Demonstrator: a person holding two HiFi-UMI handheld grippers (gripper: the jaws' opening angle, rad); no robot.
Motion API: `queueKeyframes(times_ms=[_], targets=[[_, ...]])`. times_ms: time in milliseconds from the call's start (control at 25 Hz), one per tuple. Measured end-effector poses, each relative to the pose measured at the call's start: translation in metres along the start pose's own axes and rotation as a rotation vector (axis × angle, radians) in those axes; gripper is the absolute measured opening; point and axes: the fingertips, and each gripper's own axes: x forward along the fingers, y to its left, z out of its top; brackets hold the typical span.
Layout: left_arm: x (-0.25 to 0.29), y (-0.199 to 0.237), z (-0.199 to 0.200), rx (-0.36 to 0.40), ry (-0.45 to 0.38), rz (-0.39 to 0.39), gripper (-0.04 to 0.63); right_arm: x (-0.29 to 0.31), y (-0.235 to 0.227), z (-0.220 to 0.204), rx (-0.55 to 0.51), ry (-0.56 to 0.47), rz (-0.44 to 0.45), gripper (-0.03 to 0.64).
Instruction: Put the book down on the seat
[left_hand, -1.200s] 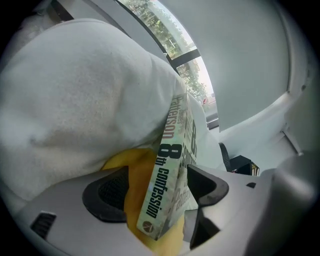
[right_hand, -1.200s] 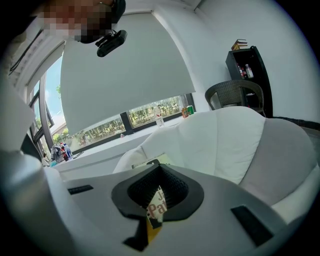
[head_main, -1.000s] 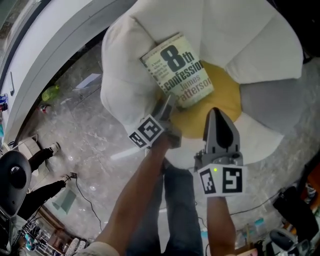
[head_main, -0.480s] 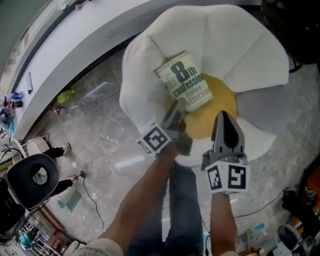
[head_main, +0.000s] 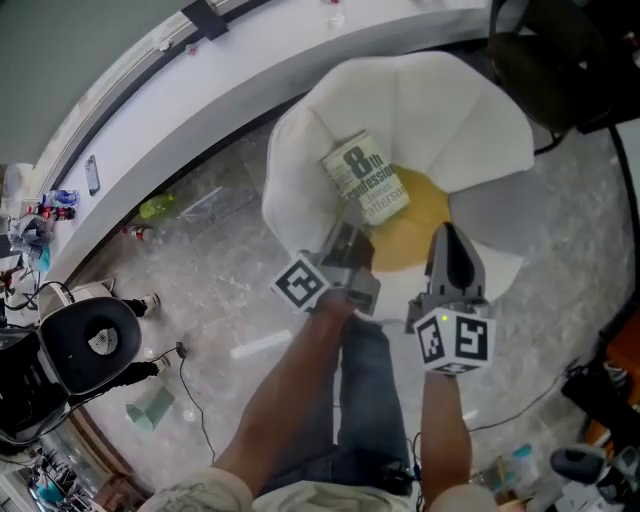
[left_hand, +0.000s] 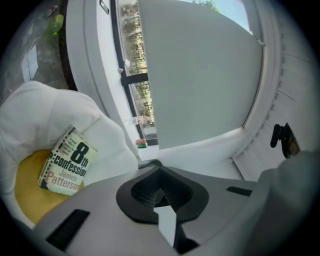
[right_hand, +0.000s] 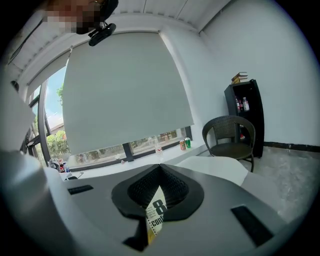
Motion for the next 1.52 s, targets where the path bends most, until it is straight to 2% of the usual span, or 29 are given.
queueKeyframes(times_ms=[120,360,440,480,600,840,1000,1200,1280,1320,1520], targets=[[-0.012,-0.057,0.006,-0.025,-0.023,-0.044,0.008,-0.024,0.01,0.041,-0.002,-0.039,-0.006,0.003],[-0.034,-0.169,0.019,-0.006,-0.045,-0.102,0.006,-0.064,0.04,0.124,-0.038,-0.109,0.01,0.003],[-0.039,-0.214,0.025,-0.018,-0.048,-0.166,0.006,-0.078,0.05,0.152,-0.041,-0.136,0.017,0.003],[-0.041,-0.239,0.027,0.005,-0.039,-0.205,0.006,-0.085,0.054,0.168,-0.044,-0.154,0.019,0.003],[-0.047,-0.306,0.03,0.155,0.0,-0.268,0.008,-0.105,0.065,0.212,-0.063,-0.206,0.022,0.003],[-0.059,-0.391,0.034,0.629,0.022,-0.232,0.006,-0.14,0.08,0.272,-0.107,-0.284,0.025,0.003],[-0.059,-0.419,0.028,0.995,0.016,-0.172,0.007,-0.16,0.085,0.296,-0.139,-0.325,0.023,0.003],[-0.063,-0.432,0.014,1.349,-0.012,-0.101,0.008,-0.175,0.078,0.304,-0.161,-0.319,0.01,0.003],[-0.065,-0.437,0.01,1.445,-0.028,-0.083,0.008,-0.181,0.073,0.307,-0.162,-0.324,-0.002,0.003],[-0.066,-0.439,0.01,1.468,-0.032,-0.082,0.008,-0.184,0.071,0.309,-0.163,-0.329,-0.008,0.003],[-0.069,-0.444,0.011,1.476,-0.036,-0.087,0.008,-0.187,0.073,0.313,-0.181,-0.332,-0.014,0.003]])
